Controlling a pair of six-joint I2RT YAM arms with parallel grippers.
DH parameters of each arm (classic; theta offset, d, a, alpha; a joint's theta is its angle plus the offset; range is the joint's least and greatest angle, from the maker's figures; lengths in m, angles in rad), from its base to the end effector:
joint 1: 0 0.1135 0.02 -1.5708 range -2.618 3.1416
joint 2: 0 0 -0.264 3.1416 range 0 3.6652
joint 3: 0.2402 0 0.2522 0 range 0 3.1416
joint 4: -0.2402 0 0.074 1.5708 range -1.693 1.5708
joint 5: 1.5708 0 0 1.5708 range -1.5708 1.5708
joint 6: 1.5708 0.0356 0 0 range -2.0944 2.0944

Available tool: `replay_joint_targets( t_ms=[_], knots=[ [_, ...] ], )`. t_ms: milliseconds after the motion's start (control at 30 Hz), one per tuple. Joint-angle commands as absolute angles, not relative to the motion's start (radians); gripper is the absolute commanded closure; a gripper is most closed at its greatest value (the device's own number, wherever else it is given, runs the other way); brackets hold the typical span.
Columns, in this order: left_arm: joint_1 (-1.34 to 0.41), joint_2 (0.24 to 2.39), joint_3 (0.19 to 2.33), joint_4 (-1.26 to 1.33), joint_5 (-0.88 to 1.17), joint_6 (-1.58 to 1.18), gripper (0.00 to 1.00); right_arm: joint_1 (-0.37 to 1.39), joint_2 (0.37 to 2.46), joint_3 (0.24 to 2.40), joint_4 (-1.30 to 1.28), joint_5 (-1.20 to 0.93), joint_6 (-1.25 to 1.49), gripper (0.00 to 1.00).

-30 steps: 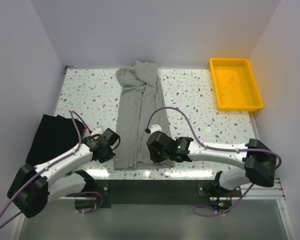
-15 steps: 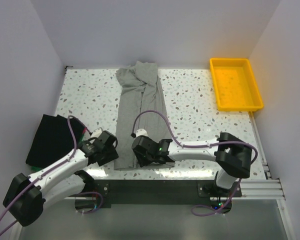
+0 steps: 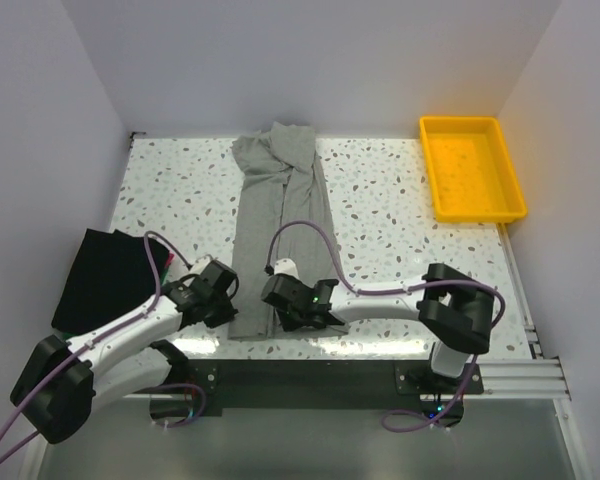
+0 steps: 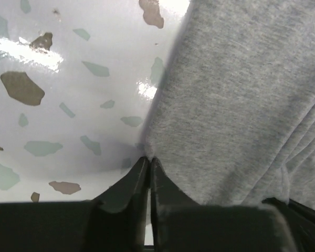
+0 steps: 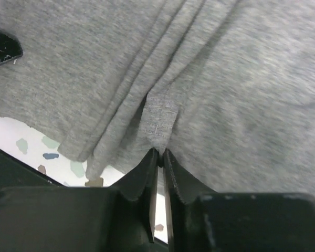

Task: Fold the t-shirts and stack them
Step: Flatten the tshirt out

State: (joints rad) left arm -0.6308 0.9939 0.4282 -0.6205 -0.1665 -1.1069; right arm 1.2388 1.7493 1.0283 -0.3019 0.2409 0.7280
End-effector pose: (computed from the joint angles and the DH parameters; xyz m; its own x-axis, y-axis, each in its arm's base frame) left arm 0.1294 -0.0872 0.1530 -0.8102 -0.5004 -0.3053 -0.4317 0.8617 -0.2668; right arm 0.1211 0.3253 0.1640 -0.7916 -0.3136 -0.5244 -0.4700 0.8610 0.1946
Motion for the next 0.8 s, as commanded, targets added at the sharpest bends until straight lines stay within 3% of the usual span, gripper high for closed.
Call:
replay_joint_targets(
  t_ms=[0, 33, 267, 767],
  knots=[
    [-0.637, 1.014, 0.42, -0.641, -0.182, -1.097, 0.96, 1.244, 1.642, 1.022, -0.333, 0.337, 0.752, 0.89],
    [-0.637, 1.017, 0.429, -0.649, -0.196, -1.098, 1.0, 1.243, 1.606, 1.016, -0.345, 0.35, 0.75, 0.91],
    [-0.637, 1.011, 0.471, -0.732, -0.244, -1.117, 1.0, 1.239, 1.419, 0.957, -0.457, 0.426, 0.741, 0.93],
    [-0.637, 1.029, 0.594, -0.862, -0.316, -1.12, 1.0, 1.096, 0.95, 0.871, -0.876, 0.591, 0.698, 0.89]
  ],
)
